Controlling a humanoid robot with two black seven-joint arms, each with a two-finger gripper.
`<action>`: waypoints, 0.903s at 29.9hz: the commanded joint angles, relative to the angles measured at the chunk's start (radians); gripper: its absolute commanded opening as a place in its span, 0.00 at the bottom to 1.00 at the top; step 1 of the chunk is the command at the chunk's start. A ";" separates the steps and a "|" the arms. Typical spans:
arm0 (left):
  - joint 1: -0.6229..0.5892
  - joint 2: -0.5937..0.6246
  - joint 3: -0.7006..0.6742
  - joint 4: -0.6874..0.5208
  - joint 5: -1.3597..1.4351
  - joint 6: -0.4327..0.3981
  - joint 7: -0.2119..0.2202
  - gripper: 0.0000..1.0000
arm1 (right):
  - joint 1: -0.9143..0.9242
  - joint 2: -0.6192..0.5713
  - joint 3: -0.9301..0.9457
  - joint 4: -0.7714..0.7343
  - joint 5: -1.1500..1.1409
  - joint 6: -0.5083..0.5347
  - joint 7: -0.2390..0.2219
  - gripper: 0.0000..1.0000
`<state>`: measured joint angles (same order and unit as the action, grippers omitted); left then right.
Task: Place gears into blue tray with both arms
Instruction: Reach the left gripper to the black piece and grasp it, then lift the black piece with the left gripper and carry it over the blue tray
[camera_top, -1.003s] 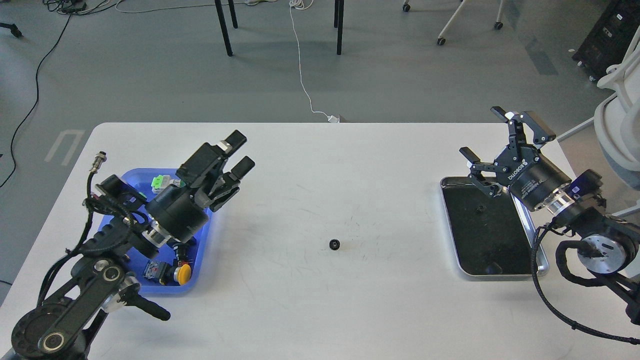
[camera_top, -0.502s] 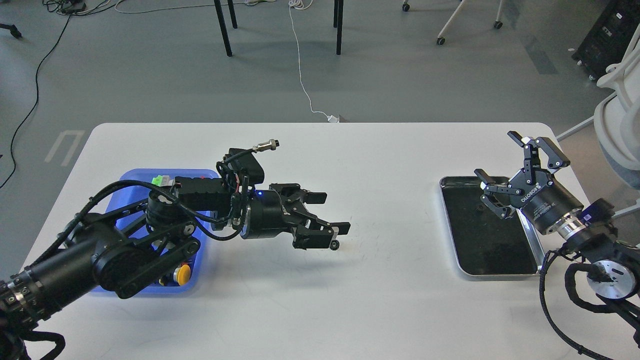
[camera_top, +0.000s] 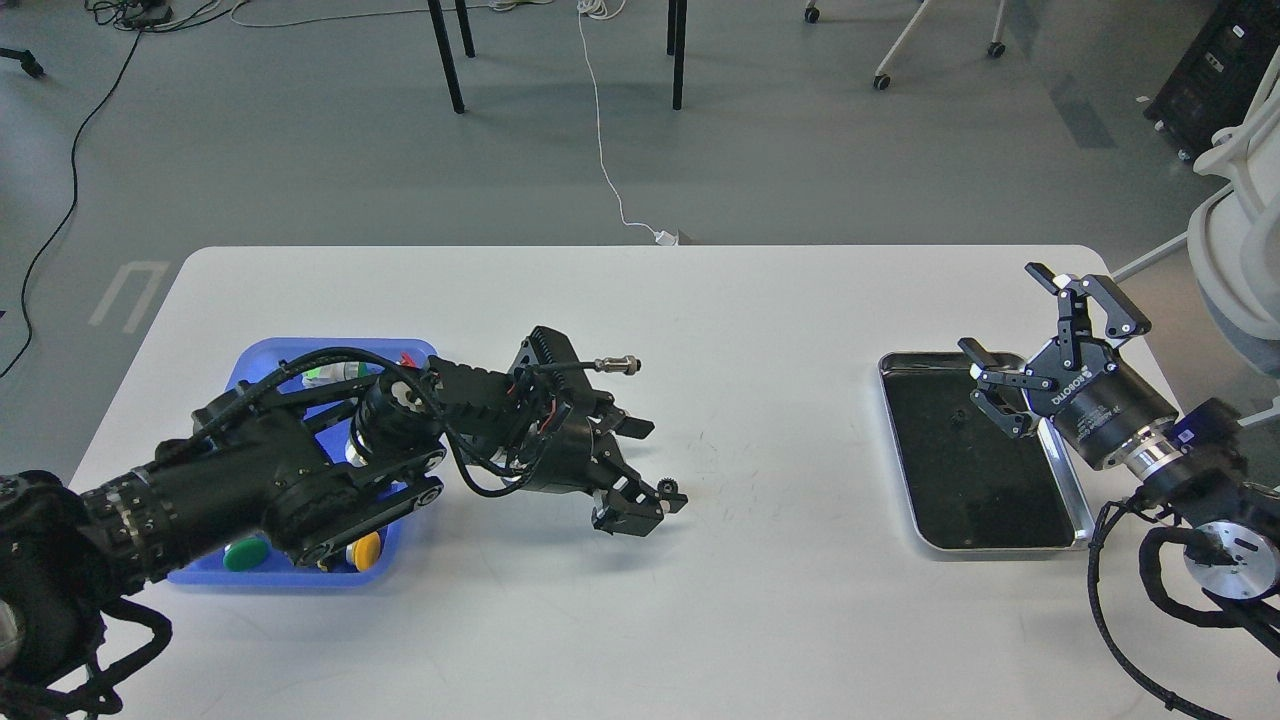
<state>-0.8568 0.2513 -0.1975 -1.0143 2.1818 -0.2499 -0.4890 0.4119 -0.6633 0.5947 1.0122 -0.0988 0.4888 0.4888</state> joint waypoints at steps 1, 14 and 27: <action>0.001 -0.023 0.013 0.032 0.000 0.011 0.000 0.90 | -0.001 -0.001 0.000 0.000 -0.001 0.000 0.000 0.98; -0.001 -0.118 0.055 0.141 0.000 0.032 0.000 0.74 | 0.001 -0.002 0.002 0.005 -0.001 0.000 0.000 0.98; 0.001 -0.115 0.056 0.163 0.000 0.032 0.000 0.30 | -0.001 -0.001 0.002 0.005 -0.001 0.000 0.000 0.98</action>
<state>-0.8584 0.1351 -0.1417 -0.8551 2.1818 -0.2165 -0.4884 0.4113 -0.6658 0.5968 1.0171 -0.0997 0.4887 0.4887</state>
